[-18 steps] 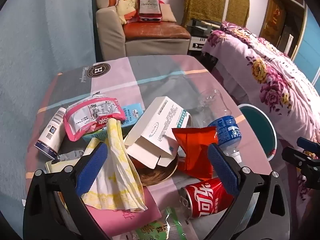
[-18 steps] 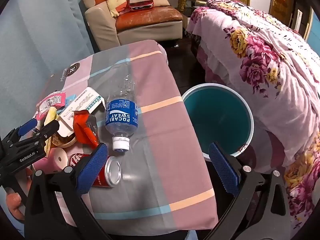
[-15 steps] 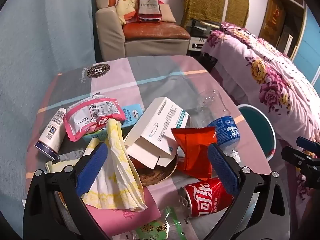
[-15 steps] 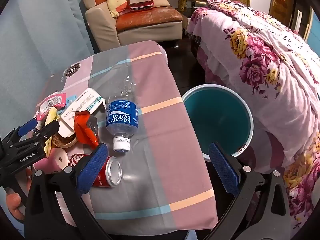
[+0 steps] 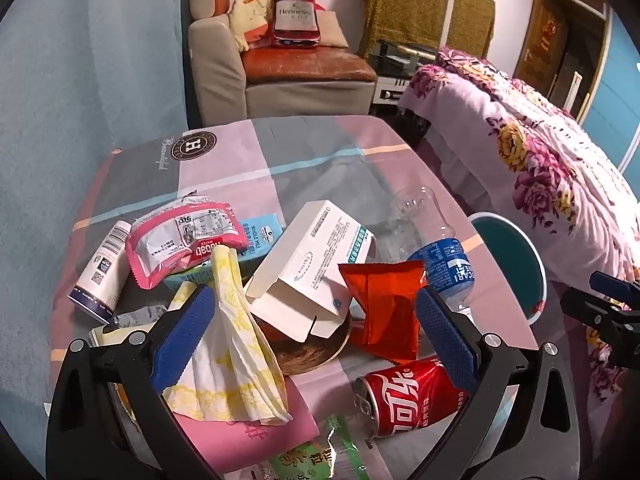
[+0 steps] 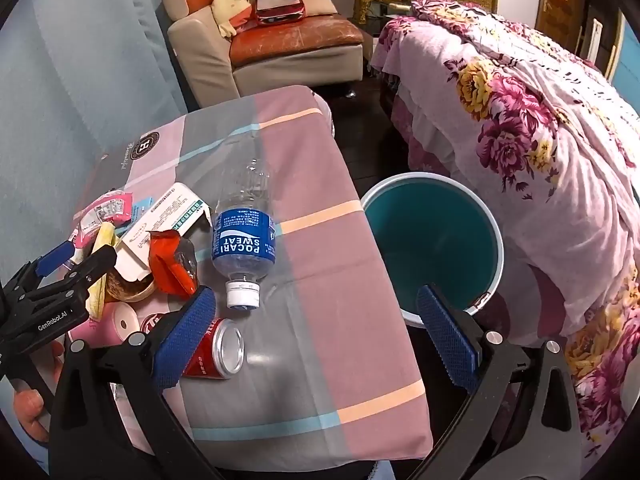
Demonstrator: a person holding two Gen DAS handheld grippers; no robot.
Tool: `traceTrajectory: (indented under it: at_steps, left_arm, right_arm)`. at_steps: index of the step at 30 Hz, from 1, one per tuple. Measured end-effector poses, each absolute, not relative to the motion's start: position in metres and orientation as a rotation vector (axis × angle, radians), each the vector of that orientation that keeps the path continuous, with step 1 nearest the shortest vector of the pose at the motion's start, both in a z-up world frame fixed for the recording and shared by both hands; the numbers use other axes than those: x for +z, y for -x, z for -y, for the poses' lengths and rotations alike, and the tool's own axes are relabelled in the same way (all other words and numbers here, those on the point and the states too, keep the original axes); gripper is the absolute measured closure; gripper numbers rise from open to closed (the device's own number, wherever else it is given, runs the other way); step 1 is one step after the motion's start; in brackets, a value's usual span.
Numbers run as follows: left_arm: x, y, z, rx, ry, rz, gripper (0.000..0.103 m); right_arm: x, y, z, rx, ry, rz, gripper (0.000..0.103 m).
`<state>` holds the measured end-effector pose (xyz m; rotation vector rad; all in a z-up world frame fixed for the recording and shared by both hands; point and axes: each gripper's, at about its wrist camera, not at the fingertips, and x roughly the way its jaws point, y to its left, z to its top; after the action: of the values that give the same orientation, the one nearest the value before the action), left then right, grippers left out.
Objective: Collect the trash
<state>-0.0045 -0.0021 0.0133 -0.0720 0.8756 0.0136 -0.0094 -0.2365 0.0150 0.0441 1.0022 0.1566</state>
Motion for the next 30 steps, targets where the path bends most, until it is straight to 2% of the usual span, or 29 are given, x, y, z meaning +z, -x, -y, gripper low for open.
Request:
traceTrajectory:
  at_steps: [30]
  left_arm:
    - [0.001, 0.002, 0.002, 0.011, 0.082, -0.890, 0.003]
  right_arm:
    - [0.002, -0.002, 0.234, 0.148, -0.049, -1.044, 0.006]
